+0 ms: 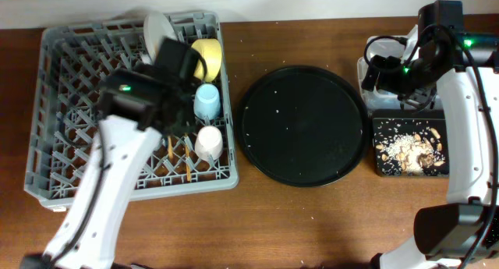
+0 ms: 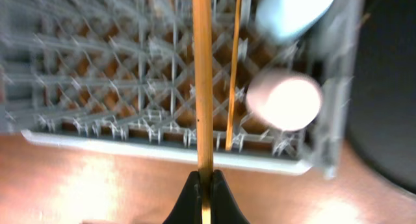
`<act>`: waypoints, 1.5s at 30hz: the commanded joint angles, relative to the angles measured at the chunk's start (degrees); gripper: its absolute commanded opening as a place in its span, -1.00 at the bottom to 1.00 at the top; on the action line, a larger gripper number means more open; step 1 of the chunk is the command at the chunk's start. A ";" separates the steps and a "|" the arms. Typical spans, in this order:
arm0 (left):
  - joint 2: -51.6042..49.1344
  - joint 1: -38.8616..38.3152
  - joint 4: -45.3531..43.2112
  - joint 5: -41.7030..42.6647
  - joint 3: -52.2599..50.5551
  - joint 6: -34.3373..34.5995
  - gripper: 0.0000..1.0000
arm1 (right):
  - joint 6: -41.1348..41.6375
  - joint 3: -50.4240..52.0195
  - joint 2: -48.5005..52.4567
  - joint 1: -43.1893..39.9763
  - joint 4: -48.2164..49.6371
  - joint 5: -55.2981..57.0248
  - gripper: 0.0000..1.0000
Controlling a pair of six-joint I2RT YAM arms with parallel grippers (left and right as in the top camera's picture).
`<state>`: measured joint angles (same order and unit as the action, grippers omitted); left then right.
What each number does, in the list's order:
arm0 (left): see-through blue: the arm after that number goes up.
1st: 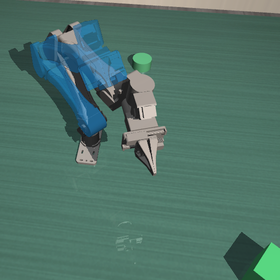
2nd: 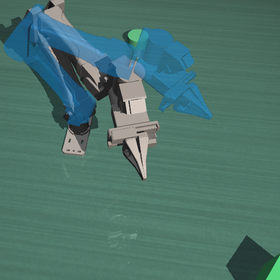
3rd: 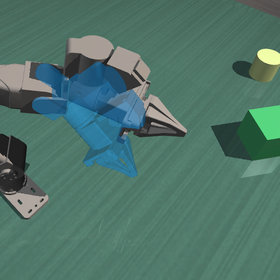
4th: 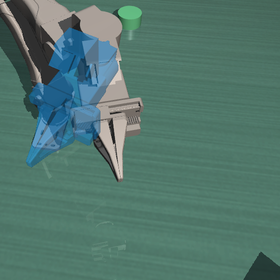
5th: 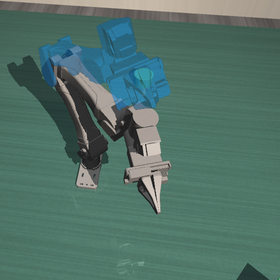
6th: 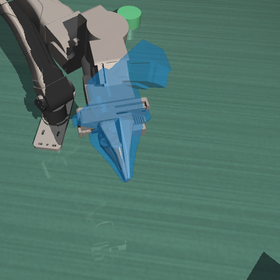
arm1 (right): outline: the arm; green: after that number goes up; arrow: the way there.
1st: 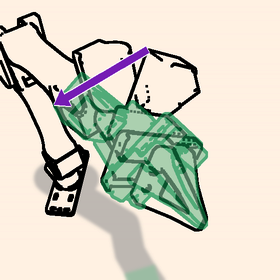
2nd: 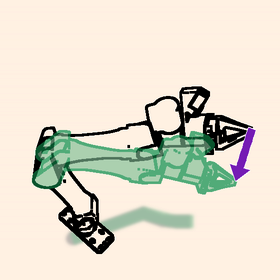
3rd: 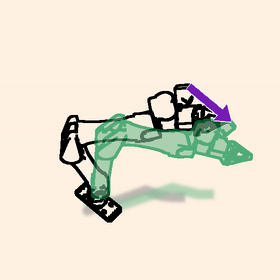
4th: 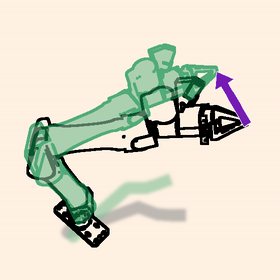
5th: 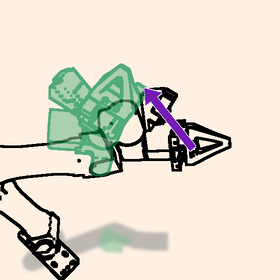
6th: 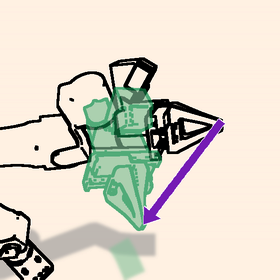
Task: Sort waste into correct bins and load items into the dishwasher rack
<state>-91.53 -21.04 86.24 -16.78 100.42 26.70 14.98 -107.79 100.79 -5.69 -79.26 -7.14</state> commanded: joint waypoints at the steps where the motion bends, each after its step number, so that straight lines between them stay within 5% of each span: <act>1: -1.14 0.13 -17.20 -0.22 -18.62 -1.97 -0.99 | 0.11 -0.37 0.07 0.04 -0.02 0.28 0.97; 9: -1.14 7.69 -32.37 -1.03 -29.16 -4.28 -0.98 | 0.11 -0.37 0.07 0.04 -0.02 0.26 0.97; 11: -1.14 7.72 -33.79 -1.03 -29.16 -5.79 -0.76 | 0.11 -0.37 0.07 0.04 -0.02 0.28 0.97; 12: -1.14 7.72 -33.77 -1.03 -29.16 -5.79 -0.42 | 0.11 -0.37 0.07 0.04 -0.02 0.26 0.97; 13: -1.14 7.72 -33.79 -1.05 -29.14 -5.81 -0.29 | 0.11 -0.37 0.07 0.04 -0.02 0.28 0.97; 17: -0.90 7.72 -33.66 -1.03 -29.00 -5.84 -0.26 | 0.11 -0.37 0.07 0.04 -0.02 0.28 0.97; 19: 1.95 7.72 -28.28 -1.07 -24.59 -5.84 0.00 | 0.11 -0.37 0.07 0.04 -0.02 0.26 0.97; 20: 5.40 7.72 -25.27 -1.07 -19.80 -5.81 0.35 | 0.11 -0.37 0.07 0.04 -0.02 0.28 0.97; 21: 9.22 7.72 -24.15 -1.29 -16.76 -5.81 0.93 | 0.11 -0.37 0.07 0.04 -0.02 0.28 0.97; 22: 12.48 7.72 -23.93 -1.25 -16.48 -5.79 0.99 | 0.11 -0.37 0.07 0.04 -0.02 0.28 0.97; 31: 19.54 7.72 -23.74 -0.85 -16.48 -5.77 0.99 | 0.11 -0.39 -0.46 0.55 -0.04 0.26 0.97; 35: 19.54 7.72 -23.74 -0.85 -16.48 -5.77 0.99 | 0.11 -0.37 -8.48 10.64 -0.02 0.31 0.97; 39: 19.54 7.72 -23.74 -0.85 -16.48 -5.77 0.99 | -0.81 8.63 -21.97 17.25 22.60 8.94 0.97; 41: 19.54 7.72 -23.74 -0.85 -16.48 -5.77 0.99 | -6.88 28.85 -31.63 17.25 47.06 8.94 0.97; 45: 19.54 7.72 -23.74 -0.85 -16.48 -5.77 0.99 | -7.26 59.01 -48.70 17.25 67.47 8.92 0.97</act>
<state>-72.03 -13.43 62.52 -17.41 83.68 20.78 8.80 -59.27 60.23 11.31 -16.64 1.10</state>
